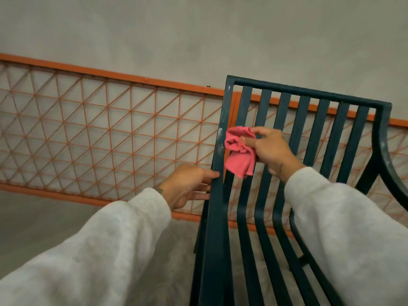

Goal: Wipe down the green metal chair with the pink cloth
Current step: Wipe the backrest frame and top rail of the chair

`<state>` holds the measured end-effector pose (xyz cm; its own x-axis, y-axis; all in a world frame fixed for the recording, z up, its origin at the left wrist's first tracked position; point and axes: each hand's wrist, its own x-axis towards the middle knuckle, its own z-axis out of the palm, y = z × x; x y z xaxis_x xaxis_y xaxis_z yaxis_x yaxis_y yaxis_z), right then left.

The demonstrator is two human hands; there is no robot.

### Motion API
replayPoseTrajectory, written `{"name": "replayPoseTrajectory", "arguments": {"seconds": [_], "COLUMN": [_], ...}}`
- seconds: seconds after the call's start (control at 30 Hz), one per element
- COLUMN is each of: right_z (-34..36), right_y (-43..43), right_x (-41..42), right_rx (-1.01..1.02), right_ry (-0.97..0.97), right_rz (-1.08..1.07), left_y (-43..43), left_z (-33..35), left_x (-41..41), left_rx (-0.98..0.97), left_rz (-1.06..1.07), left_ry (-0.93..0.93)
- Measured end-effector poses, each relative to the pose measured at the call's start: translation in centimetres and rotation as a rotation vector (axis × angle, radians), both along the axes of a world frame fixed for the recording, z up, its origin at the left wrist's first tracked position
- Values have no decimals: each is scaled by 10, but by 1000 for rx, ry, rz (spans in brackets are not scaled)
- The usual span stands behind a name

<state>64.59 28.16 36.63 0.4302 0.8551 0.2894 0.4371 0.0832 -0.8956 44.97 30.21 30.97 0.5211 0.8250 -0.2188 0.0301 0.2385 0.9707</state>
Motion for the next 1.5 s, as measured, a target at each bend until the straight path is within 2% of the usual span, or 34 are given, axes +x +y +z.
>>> {"name": "replayPoseTrajectory", "arguments": {"seconds": [0.1, 0.23, 0.37, 0.43, 0.6, 0.67, 0.77, 0.87, 1.03, 1.17, 1.27, 1.5], "right_z": [19, 14, -13, -26, -41, -37, -30, -29, -41, -42, -36, -29], "right_y": [12, 31, 35, 29, 10, 13, 37, 47, 4, -3, 5, 23], "right_x": [16, 6, -7, -9, -3, 1, 1, -13, -18, -13, -16, -7], "right_rx": [70, 33, -80, -74, -66, -51, -43, -52, -44, -43, 48, -73], "right_ry": [-150, -469, -575, -635, -773, -814, -888, -866, -762, -619, -540, -555], "right_rz": [22, 55, 128, 130, 301, 276, 98, 59, 277, 274, 269, 234], "left_y": [5, 11, 13, 15, 19, 20, 22, 25, 28, 31, 37, 51], "left_z": [5, 8, 8, 9, 4, 3, 3, 1, -1, 0, 4, 16], "left_x": [8, 13, 11, 10, 9, 8, 7, 6, 6, 6, 9, 29], "left_rx": [17, 20, 15, 4, -14, -15, -29, -34, -17, -49, -32, 117], "left_rz": [29, 26, 5, -11, -68, -81, -62, -74, -102, -133, -142, -43], "left_ry": [7, 16, 5, 4, -37, -49, -53, -55, -71, -70, -11, 52]}}
